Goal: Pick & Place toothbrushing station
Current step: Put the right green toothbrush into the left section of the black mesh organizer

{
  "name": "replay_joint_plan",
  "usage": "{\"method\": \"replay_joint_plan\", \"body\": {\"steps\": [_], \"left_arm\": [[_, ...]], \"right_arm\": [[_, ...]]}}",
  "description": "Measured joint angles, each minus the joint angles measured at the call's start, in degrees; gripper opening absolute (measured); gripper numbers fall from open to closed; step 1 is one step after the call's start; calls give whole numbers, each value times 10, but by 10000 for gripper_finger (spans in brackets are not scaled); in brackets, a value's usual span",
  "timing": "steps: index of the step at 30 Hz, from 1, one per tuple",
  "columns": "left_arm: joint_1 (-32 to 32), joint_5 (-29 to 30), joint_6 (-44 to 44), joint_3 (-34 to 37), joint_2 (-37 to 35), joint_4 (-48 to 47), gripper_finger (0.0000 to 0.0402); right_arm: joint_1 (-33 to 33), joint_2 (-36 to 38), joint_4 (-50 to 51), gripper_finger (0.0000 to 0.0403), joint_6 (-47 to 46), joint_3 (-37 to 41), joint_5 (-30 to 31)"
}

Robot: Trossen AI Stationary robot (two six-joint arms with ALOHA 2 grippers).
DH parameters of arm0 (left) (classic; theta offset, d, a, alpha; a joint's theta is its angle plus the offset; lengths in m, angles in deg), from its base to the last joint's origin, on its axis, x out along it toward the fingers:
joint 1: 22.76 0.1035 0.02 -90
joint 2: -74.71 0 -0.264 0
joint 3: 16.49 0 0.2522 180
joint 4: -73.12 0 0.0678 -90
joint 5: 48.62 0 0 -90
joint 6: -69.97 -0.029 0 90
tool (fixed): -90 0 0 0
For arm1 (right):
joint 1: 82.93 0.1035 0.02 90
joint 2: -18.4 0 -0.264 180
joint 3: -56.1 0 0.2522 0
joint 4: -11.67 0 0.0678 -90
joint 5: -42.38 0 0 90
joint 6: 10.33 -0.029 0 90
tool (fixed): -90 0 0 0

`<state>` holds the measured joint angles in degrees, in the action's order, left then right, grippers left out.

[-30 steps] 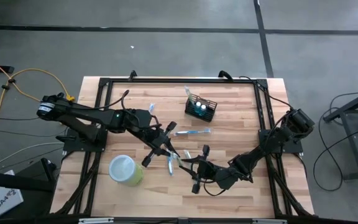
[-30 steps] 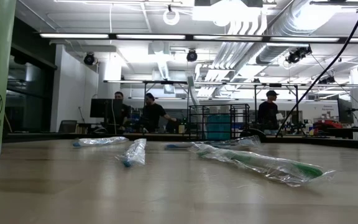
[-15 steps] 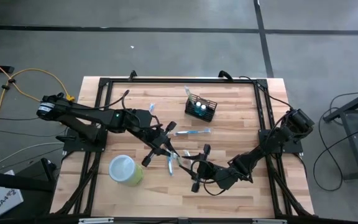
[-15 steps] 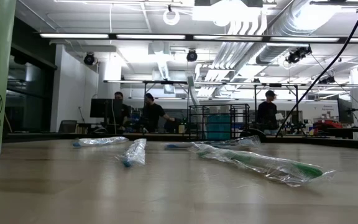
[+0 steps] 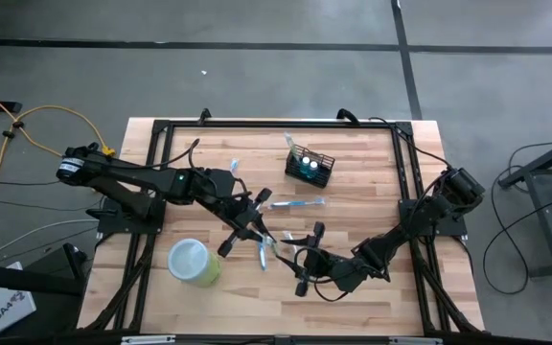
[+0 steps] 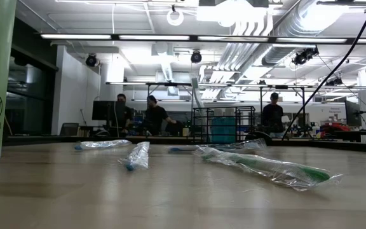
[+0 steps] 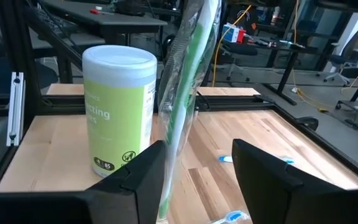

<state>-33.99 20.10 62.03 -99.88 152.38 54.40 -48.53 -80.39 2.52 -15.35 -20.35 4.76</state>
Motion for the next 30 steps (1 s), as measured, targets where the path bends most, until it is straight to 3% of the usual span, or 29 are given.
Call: {"method": "replay_joint_plan", "body": {"steps": [21,30], "left_arm": [[-33,-3,-10,0,0,1,5],[-6,64,-28,1,0,-3,5]], "right_arm": [[-1,1,-35,178,39,0,23],[20,1,-33,178,34,0,68]]}}
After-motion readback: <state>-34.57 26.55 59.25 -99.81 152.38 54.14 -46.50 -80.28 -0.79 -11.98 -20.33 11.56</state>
